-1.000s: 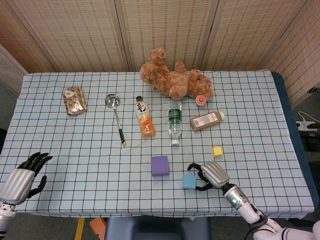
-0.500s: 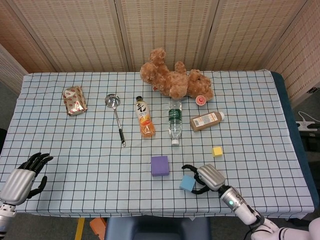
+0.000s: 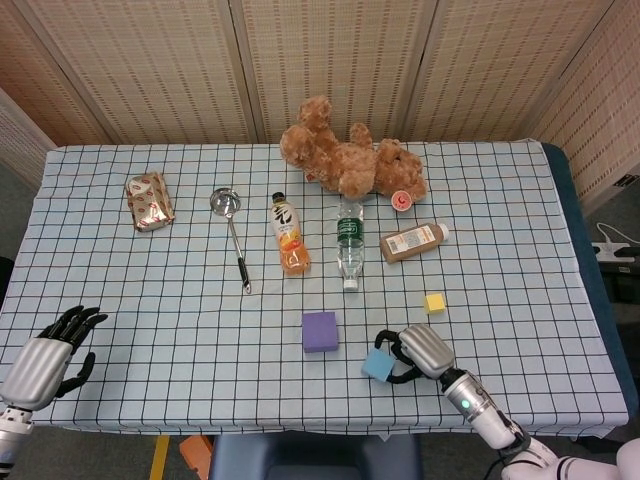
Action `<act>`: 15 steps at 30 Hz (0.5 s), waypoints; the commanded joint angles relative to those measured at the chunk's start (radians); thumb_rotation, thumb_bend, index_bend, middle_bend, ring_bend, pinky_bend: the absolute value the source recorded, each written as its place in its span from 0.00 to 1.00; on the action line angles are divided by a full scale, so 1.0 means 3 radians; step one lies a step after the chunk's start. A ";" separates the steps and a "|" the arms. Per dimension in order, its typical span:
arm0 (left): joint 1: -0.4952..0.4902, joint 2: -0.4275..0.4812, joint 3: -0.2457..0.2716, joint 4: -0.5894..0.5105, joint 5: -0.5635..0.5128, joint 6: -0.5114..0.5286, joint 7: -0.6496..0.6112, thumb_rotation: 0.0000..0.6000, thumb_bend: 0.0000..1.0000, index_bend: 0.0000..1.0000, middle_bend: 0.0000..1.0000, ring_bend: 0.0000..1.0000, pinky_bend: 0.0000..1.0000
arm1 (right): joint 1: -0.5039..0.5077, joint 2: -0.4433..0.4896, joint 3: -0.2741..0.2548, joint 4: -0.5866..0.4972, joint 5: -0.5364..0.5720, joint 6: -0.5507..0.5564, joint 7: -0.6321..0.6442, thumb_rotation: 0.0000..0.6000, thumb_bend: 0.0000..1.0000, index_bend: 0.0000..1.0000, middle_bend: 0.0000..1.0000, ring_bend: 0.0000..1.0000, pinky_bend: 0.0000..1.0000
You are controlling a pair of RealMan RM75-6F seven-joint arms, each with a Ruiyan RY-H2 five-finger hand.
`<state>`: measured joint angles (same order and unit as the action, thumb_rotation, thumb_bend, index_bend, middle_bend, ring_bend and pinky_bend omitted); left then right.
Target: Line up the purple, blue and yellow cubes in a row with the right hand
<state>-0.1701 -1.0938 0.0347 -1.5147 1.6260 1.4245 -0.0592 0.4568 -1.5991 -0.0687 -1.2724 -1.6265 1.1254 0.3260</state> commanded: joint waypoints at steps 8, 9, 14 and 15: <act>-0.0006 -0.0001 0.0003 -0.0004 -0.0004 -0.0013 0.0012 1.00 0.56 0.18 0.12 0.07 0.31 | -0.0052 -0.0193 0.0175 0.0098 0.0167 0.0114 -0.0253 1.00 0.01 0.60 0.91 0.97 1.00; -0.0007 0.0000 0.0004 -0.0005 -0.0005 -0.0017 0.0012 1.00 0.56 0.18 0.12 0.07 0.31 | -0.0046 -0.0220 0.0191 0.0108 0.0190 0.0098 -0.0273 1.00 0.01 0.60 0.91 0.97 1.00; -0.0012 0.0007 0.0008 -0.0005 -0.0004 -0.0025 -0.0009 1.00 0.56 0.18 0.12 0.07 0.31 | -0.0010 -0.0381 0.0308 0.0167 0.0318 0.0042 -0.0431 1.00 0.01 0.60 0.91 0.97 1.00; -0.0013 0.0009 0.0009 -0.0005 -0.0001 -0.0026 -0.0018 1.00 0.56 0.18 0.12 0.07 0.31 | -0.0012 -0.0415 0.0330 0.0181 0.0343 0.0049 -0.0462 1.00 0.01 0.60 0.91 0.97 1.00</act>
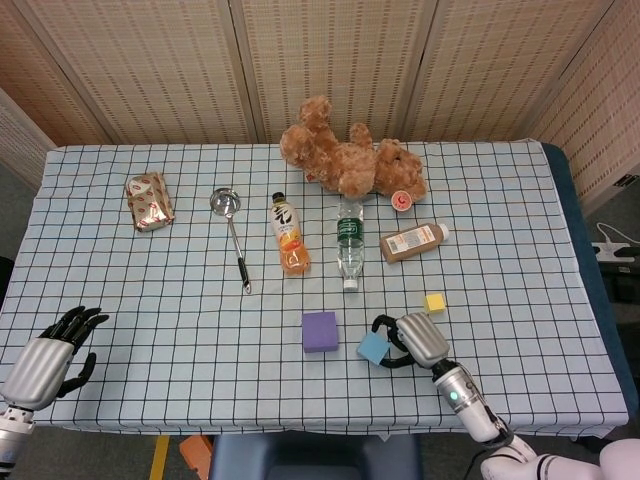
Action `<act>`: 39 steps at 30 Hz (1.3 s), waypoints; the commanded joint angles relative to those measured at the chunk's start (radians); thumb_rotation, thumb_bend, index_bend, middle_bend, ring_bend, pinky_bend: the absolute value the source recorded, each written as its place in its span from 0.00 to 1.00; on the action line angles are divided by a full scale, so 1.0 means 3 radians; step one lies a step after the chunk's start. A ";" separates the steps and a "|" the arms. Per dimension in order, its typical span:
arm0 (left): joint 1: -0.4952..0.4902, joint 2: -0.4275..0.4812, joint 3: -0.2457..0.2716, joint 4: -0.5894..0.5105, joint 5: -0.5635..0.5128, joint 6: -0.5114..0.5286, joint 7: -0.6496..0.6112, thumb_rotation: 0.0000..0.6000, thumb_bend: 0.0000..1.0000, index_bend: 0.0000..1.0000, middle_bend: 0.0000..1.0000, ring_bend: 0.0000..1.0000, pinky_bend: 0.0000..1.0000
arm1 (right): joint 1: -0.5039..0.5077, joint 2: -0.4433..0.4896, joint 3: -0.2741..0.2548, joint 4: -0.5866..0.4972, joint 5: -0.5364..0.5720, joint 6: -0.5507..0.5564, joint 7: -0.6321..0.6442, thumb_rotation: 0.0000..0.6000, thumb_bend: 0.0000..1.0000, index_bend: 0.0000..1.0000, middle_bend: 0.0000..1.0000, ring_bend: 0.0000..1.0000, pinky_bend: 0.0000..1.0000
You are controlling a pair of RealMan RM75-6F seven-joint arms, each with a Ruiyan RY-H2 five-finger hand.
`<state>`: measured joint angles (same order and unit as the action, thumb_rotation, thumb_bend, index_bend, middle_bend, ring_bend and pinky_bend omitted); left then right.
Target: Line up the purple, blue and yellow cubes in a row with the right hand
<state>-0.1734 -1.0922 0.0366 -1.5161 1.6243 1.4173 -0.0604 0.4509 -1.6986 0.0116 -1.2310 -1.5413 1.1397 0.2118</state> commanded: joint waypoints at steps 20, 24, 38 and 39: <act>-0.0030 0.0023 0.0035 0.0005 0.0037 -0.0052 -0.0053 1.00 0.56 0.18 0.12 0.07 0.31 | -0.0063 -0.0534 0.0298 0.0210 0.0347 0.0151 -0.0256 1.00 0.01 0.60 0.91 0.97 1.00; -0.0035 0.0026 0.0041 0.0003 0.0041 -0.0061 -0.0051 1.00 0.56 0.18 0.12 0.07 0.31 | -0.0079 -0.0632 0.0334 0.0289 0.0384 0.0195 -0.0278 1.00 0.01 0.60 0.91 0.97 1.00; -0.0044 0.0027 0.0050 -0.0002 0.0040 -0.0082 -0.0022 1.00 0.56 0.18 0.12 0.07 0.31 | -0.0107 -0.0724 0.0339 0.0254 0.0428 0.0170 -0.0215 1.00 0.01 0.61 0.91 0.97 1.00; -0.0044 0.0029 0.0051 -0.0004 0.0039 -0.0082 -0.0021 1.00 0.56 0.18 0.12 0.07 0.31 | -0.0106 -0.0729 0.0345 0.0255 0.0427 0.0177 -0.0219 1.00 0.01 0.61 0.91 0.97 1.00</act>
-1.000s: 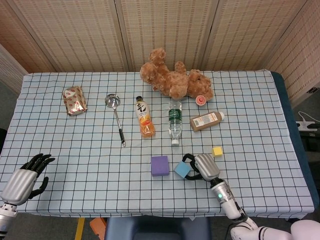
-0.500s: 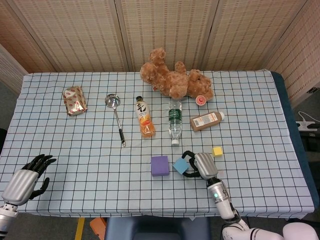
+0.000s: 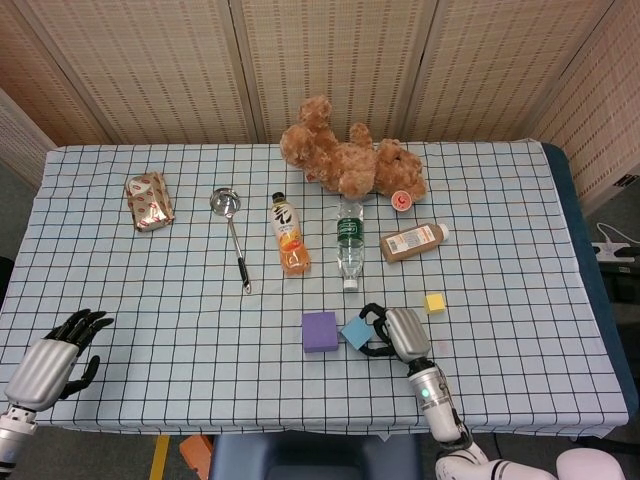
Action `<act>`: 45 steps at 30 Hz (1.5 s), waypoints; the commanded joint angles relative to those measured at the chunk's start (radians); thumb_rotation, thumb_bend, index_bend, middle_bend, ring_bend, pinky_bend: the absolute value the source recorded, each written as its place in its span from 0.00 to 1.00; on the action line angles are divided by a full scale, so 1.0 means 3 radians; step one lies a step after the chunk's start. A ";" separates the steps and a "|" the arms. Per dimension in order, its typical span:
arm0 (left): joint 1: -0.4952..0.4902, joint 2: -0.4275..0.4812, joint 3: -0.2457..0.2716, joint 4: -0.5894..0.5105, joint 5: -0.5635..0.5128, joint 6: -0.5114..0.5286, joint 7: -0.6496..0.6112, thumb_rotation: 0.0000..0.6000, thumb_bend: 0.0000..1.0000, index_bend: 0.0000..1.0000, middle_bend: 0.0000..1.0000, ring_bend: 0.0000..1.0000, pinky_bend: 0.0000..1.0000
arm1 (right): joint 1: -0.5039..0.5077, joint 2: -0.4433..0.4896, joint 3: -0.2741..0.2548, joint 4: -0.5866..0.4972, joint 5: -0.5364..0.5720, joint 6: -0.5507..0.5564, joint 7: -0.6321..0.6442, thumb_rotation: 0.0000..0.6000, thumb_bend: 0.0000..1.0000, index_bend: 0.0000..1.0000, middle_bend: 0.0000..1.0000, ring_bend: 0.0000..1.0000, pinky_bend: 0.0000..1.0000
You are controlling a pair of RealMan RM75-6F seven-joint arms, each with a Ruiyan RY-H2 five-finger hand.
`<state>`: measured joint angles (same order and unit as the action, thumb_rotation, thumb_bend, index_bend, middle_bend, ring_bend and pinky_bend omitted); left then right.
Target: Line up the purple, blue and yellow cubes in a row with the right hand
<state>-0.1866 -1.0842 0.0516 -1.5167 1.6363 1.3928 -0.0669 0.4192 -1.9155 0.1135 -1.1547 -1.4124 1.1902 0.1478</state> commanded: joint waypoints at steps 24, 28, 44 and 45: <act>-0.0008 0.0023 0.0024 -0.0025 0.0008 -0.0025 -0.0001 1.00 0.56 0.19 0.12 0.07 0.31 | 0.0012 0.0015 -0.0036 0.0077 -0.0067 -0.0039 0.0077 1.00 0.01 0.32 0.91 0.97 1.00; -0.0011 0.0028 0.0030 -0.0030 0.0012 -0.0033 0.0003 1.00 0.56 0.19 0.12 0.07 0.31 | 0.0015 0.0070 -0.0054 0.0028 -0.0088 -0.0047 0.0066 1.00 0.01 0.27 0.91 0.97 1.00; -0.0006 0.0045 0.0027 -0.0044 -0.0003 -0.0026 -0.0028 1.00 0.56 0.19 0.13 0.07 0.32 | 0.0000 0.1002 -0.0163 -0.1185 0.0014 -0.0097 -0.1613 1.00 0.27 0.29 0.91 0.97 1.00; -0.0007 0.0046 0.0029 -0.0046 -0.0004 -0.0032 -0.0025 1.00 0.56 0.19 0.13 0.07 0.32 | -0.0005 0.1024 -0.0152 -0.1235 0.0052 -0.0082 -0.1745 1.00 0.31 0.30 0.91 0.97 1.00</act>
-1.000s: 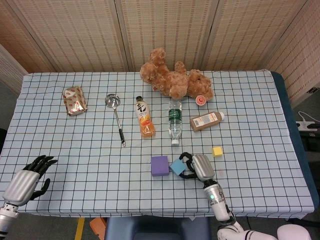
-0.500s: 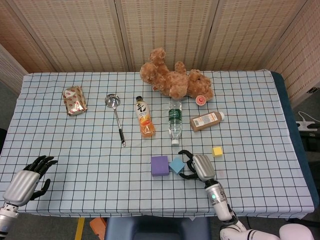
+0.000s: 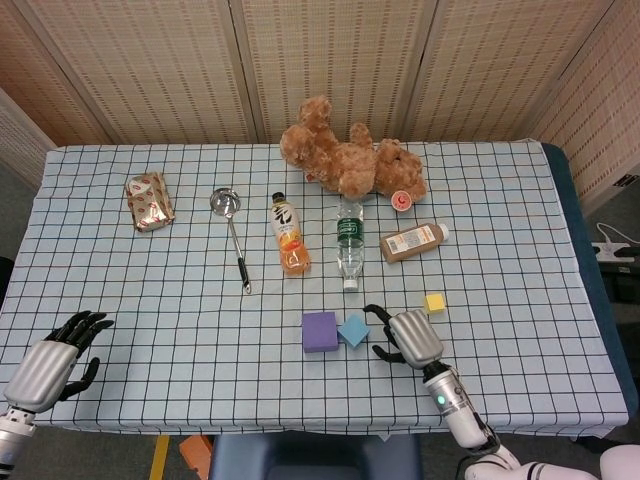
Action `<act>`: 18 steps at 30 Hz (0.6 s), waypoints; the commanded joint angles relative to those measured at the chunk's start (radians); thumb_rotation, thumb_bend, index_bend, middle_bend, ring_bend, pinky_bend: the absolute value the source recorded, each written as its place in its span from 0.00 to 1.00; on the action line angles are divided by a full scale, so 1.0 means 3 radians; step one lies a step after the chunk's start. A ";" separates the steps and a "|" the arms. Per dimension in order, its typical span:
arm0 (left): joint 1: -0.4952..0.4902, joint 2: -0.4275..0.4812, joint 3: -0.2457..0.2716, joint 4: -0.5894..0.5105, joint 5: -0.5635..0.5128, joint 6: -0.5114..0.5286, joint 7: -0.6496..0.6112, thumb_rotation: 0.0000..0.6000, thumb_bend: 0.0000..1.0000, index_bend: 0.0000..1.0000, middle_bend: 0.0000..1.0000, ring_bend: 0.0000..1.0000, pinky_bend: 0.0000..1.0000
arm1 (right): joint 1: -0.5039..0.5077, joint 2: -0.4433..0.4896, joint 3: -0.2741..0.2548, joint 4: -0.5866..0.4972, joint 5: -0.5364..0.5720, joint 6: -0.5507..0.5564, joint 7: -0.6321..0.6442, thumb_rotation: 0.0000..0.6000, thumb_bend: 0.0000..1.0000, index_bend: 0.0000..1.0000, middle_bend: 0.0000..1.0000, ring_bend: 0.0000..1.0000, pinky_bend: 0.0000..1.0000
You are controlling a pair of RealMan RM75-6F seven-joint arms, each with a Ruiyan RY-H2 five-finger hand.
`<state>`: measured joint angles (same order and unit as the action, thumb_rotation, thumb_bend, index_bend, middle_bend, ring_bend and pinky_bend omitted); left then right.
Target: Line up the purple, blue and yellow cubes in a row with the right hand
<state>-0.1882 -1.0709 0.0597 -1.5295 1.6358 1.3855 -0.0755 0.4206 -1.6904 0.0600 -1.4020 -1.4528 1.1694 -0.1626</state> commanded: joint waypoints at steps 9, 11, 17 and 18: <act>-0.0014 0.0011 0.0017 -0.0021 0.0003 -0.0045 0.0026 1.00 0.56 0.19 0.13 0.08 0.32 | -0.0023 0.0403 0.0062 -0.0690 0.0609 -0.0065 -0.1369 1.00 0.52 0.39 0.92 0.97 1.00; -0.0015 0.0013 0.0017 -0.0023 0.0001 -0.0047 0.0025 1.00 0.56 0.19 0.13 0.08 0.32 | -0.0009 0.0407 0.0059 -0.0720 0.0704 -0.0119 -0.1428 1.00 0.54 0.43 0.92 0.97 1.00; -0.0015 0.0017 0.0016 -0.0020 0.0002 -0.0044 0.0008 1.00 0.56 0.19 0.13 0.08 0.32 | 0.0067 0.0434 0.0048 -0.0794 0.0922 -0.0345 -0.1403 1.00 0.60 0.49 0.92 0.98 1.00; -0.0016 0.0017 0.0016 -0.0020 0.0001 -0.0046 0.0006 1.00 0.56 0.19 0.13 0.08 0.32 | 0.0075 0.0433 0.0045 -0.0792 0.0932 -0.0367 -0.1380 1.00 0.60 0.49 0.92 0.98 1.00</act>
<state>-0.1930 -1.0659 0.0646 -1.5355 1.6362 1.3718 -0.0736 0.4377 -1.5619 0.0747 -1.6371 -1.1790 1.0674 -0.5837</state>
